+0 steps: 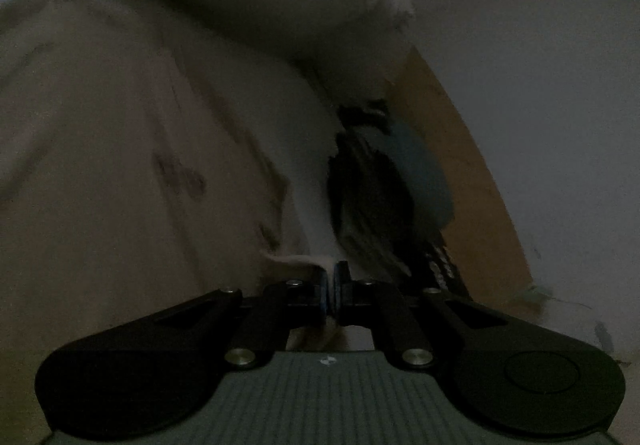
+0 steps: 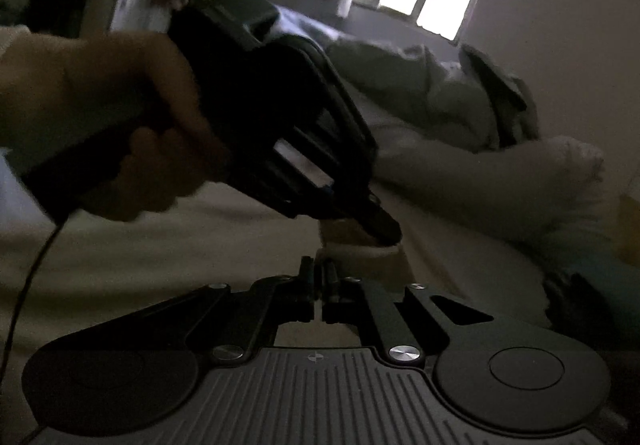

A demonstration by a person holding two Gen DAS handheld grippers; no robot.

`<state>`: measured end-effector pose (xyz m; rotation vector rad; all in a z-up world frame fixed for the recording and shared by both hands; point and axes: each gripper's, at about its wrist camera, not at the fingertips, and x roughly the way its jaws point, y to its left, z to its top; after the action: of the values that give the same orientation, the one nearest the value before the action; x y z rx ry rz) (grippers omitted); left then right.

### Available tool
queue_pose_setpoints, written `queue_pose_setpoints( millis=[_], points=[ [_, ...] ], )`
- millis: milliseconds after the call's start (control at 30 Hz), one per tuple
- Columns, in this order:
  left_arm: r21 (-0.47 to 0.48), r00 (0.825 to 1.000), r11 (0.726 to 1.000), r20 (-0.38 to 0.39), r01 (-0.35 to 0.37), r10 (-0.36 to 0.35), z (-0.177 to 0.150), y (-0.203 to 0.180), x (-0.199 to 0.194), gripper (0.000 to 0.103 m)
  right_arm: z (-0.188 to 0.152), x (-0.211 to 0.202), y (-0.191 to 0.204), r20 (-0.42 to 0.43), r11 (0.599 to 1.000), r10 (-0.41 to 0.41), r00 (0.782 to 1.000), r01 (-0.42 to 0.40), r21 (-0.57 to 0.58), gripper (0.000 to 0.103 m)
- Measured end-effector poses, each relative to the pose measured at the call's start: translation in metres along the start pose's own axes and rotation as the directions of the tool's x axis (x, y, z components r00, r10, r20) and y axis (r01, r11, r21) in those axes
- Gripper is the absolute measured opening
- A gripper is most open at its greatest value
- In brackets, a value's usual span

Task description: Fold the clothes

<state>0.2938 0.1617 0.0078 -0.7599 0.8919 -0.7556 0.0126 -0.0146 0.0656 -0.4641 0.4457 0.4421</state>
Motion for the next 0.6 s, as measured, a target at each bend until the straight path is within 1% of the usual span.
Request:
queue_pose_setpoints(
  millis=[67,133,233,300,367,467,533,600],
  points=[
    [0.034,1.000,0.999,0.017,-0.025,0.025,0.023,-0.005,-0.011,0.007,0.018,0.012,0.003,0.031,1.000,0.007,0.999,-0.007,0.012,0.004],
    [0.055,0.999,0.998,0.028,-0.032,0.031,0.039,-0.009,-0.023,0.007,0.034,0.024,0.005,0.060,1.000,0.011,0.998,-0.013,0.022,0.004],
    [0.119,0.997,0.990,0.040,-0.074,0.070,0.055,-0.014,-0.040,0.007,0.050,0.041,0.011,0.084,0.999,0.022,0.996,-0.024,0.029,0.004],
    [0.123,0.994,0.988,0.056,-0.097,0.091,0.062,-0.008,-0.051,0.007,0.059,0.055,0.017,0.094,0.999,0.039,0.995,-0.042,0.030,0.004],
    [0.108,0.990,0.986,0.083,-0.124,0.115,0.065,0.005,-0.067,0.007,0.068,0.069,0.022,0.103,0.998,0.056,0.993,-0.059,0.030,0.004],
    [0.050,0.979,0.985,0.130,-0.166,0.159,0.065,0.038,-0.092,0.007,0.077,0.091,0.037,0.103,0.994,0.097,0.990,-0.101,0.029,0.004],
    [0.009,0.967,0.976,0.144,-0.215,0.212,0.062,0.065,-0.102,0.007,0.078,0.110,0.049,0.087,0.991,0.128,0.988,-0.130,0.021,0.004],
    [-0.030,0.954,0.964,0.139,-0.265,0.267,0.058,0.092,-0.106,0.007,0.076,0.132,0.060,0.044,0.986,0.167,0.985,-0.167,0.000,0.006]
  ],
)
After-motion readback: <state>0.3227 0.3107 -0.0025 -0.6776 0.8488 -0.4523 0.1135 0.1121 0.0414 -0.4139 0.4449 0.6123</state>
